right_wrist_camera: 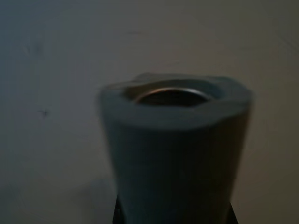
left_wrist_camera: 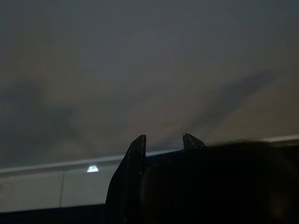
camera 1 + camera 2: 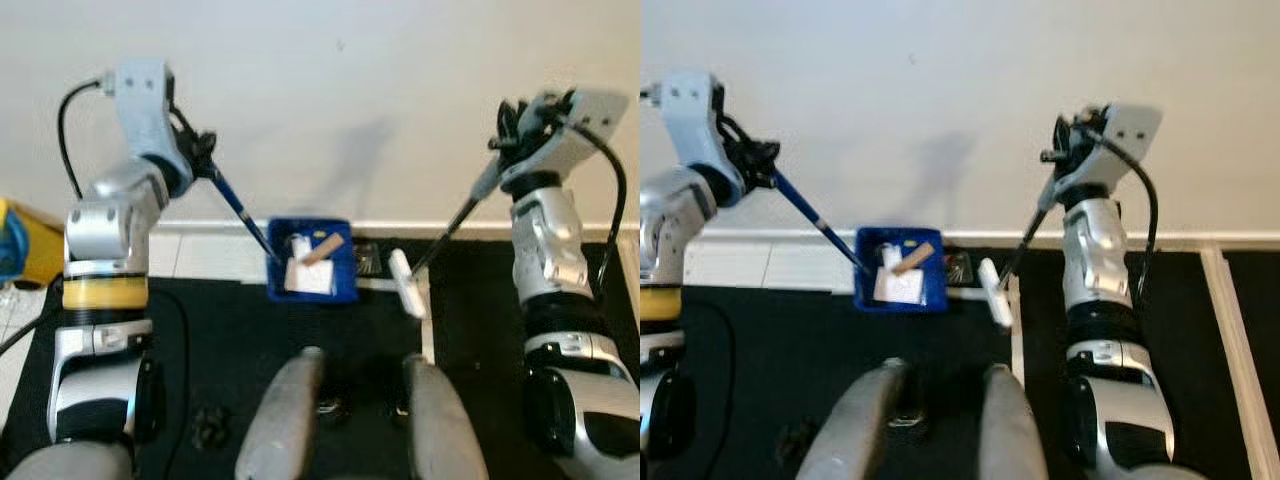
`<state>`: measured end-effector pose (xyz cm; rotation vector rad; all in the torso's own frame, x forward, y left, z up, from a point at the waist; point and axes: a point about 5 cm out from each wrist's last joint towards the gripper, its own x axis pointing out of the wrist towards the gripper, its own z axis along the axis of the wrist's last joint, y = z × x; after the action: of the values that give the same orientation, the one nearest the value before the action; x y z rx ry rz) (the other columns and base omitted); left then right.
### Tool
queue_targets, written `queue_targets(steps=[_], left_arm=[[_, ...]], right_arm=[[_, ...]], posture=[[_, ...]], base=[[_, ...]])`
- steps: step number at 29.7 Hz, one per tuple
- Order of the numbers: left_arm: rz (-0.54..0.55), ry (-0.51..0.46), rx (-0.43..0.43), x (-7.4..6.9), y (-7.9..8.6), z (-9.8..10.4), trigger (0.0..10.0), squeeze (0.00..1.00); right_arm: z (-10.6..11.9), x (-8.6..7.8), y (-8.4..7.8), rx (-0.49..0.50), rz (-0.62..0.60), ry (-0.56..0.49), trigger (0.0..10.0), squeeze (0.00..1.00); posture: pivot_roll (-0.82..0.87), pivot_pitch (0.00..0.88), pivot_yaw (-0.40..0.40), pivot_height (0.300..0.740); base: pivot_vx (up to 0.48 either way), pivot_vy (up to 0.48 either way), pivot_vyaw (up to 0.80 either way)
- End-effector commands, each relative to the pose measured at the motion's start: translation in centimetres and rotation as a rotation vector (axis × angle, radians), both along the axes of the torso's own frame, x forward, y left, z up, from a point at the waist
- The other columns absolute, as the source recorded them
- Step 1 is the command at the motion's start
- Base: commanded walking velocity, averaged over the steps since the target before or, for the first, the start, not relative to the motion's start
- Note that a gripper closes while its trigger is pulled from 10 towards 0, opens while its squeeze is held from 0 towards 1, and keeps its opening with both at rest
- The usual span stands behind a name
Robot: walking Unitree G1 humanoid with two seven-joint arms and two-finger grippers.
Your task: Sweep floor
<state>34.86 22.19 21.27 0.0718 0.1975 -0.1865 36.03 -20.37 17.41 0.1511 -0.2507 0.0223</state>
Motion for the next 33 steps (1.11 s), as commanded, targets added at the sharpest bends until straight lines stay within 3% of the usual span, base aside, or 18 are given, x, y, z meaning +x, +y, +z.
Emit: queue_targets(steps=[1,21,33], left_arm=[[0.006,-0.013,0.001,-0.25,0.65,0.02,10.0,0.0],[-0.009,-0.001,0.005,-0.19,0.13,-0.51,10.0,0.0],[0.021,0.012,0.004,-0.15,0.44,-0.91,10.0,0.0]], right_arm=[[0.02,-0.04,0.45,0.012,0.006,-0.017,10.0,0.0],[-0.33,-0.13,0.42,0.01,0.004,-0.01,10.0,0.0],[-0.43,-0.16,0.4,0.009,0.004,-0.008,10.0,0.0]], posture=[[0.04,0.161,0.076,0.74],[0.04,0.169,0.079,0.74],[0.04,0.173,0.077,0.74]], base=[[0.0,0.0,0.0],[0.0,0.0,0.0],[0.177,-0.234,0.0]])
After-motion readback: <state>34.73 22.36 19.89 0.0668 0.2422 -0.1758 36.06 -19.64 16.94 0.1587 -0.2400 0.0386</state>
